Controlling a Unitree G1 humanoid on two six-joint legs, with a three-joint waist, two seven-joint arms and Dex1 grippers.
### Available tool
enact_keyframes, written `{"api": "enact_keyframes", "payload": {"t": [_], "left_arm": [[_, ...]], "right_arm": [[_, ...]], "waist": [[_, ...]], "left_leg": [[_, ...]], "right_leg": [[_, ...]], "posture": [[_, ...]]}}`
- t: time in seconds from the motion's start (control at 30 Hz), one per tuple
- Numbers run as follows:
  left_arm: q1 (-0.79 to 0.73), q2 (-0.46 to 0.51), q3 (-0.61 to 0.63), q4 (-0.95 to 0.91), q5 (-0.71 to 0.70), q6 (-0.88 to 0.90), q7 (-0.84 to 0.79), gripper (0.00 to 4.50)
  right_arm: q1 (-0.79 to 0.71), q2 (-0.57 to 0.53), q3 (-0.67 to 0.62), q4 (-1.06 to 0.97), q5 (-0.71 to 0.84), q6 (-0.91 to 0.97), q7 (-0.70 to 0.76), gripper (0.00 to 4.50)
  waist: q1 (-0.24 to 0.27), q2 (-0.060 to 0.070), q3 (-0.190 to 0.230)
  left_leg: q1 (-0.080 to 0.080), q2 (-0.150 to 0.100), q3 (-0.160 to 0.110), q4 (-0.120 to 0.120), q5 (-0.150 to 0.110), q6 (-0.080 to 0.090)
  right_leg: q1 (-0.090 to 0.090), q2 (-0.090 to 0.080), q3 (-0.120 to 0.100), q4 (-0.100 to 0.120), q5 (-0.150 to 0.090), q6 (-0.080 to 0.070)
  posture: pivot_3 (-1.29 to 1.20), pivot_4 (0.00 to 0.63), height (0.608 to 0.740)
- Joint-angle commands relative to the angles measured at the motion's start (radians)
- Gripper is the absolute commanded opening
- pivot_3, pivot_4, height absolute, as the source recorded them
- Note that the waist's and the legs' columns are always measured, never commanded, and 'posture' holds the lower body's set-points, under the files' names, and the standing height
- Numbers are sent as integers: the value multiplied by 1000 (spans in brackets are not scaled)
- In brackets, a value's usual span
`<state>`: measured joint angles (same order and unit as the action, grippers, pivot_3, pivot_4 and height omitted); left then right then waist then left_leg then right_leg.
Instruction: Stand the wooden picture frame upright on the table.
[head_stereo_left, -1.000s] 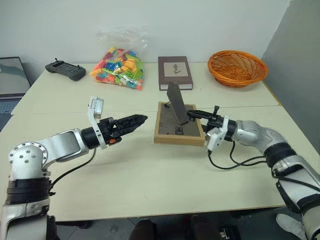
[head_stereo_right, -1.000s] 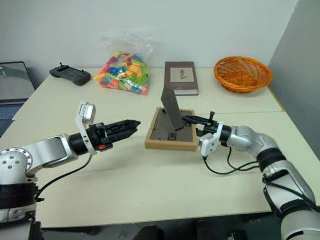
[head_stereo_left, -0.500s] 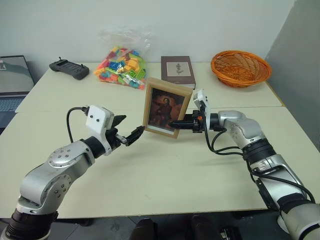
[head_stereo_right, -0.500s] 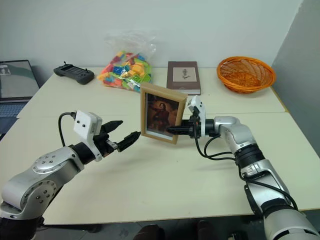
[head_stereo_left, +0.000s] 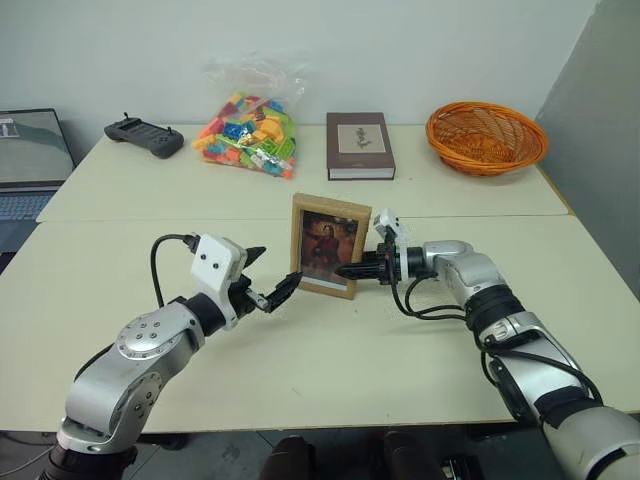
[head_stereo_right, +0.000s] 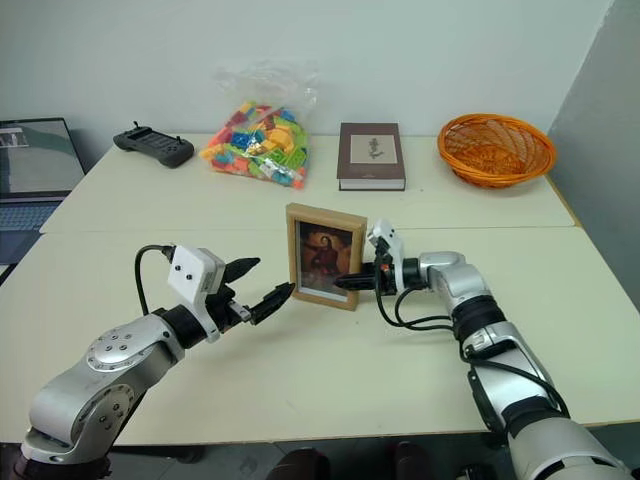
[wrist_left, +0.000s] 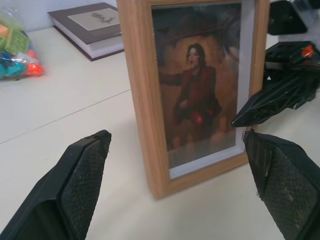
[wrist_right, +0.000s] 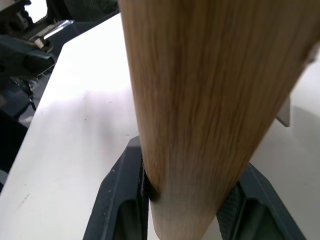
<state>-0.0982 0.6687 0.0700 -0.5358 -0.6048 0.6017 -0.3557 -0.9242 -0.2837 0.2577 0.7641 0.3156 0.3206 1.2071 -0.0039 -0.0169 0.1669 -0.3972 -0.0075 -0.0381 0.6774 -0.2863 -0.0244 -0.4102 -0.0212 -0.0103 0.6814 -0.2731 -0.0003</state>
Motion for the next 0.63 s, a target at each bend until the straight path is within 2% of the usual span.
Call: {"api": "enact_keyframes", "payload": {"t": [0.03, 0.17, 0.27, 0.33, 0.43, 0.5, 0.63], "left_arm": [[-40, -22, 8, 16, 30, -22, -23, 4500], [-64, -22, 11, 49, 67, -38, -48, 4500], [-96, -12, 22, 98, 94, -49, -80, 4500], [-135, 17, 63, 143, 60, -6, -118, 4500], [-174, 66, 111, 189, 3, 66, -182, 4500], [-198, 141, 145, 244, -29, 121, -262, 4500], [-227, 258, 179, 336, -51, 158, -397, 4500]], "right_arm": [[15, -9, -17, -18, -46, -61, 10, 2639], [65, -42, -16, -61, -81, -89, 25, 3423], [129, -113, -22, -136, -104, -113, 43, 4027], [175, -190, -50, -239, -109, -96, 33, 4486], [218, -272, -83, -392, -79, -17, 33, 4486], [262, -357, -118, -580, -11, 99, 71, 4486], [294, -422, -181, -844, 112, 305, 35, 4486]], "waist": [[1, 0, 0], [1, 0, 0], [4, 0, 0], [6, 0, 0], [2, 0, 0], [-2, 0, 0], [-11, 1, 0]], "left_leg": [[0, 0, 0, 0, 0, 0], [0, 0, 0, 0, 0, 0], [0, 0, 0, 0, 0, 0], [0, 0, 0, 0, 0, 0], [-1, 0, 0, 1, 0, 0], [0, 0, 0, 0, 0, 0], [1, 1, -2, -1, 0, 0]], "right_leg": [[0, 0, 0, 0, 0, 0], [0, 0, 0, 0, 0, 0], [0, 0, -1, 0, 0, 0], [1, 0, -1, 0, 0, 0], [0, 0, -1, 0, 0, 0], [0, 1, -1, 0, 0, 0], [0, 2, 0, 0, -1, 0]], "posture": [[0, 150, 740], [0, 150, 740], [0, 150, 740], [0, 150, 740], [0, 150, 740], [0, 150, 740], [0, 150, 740]]}}
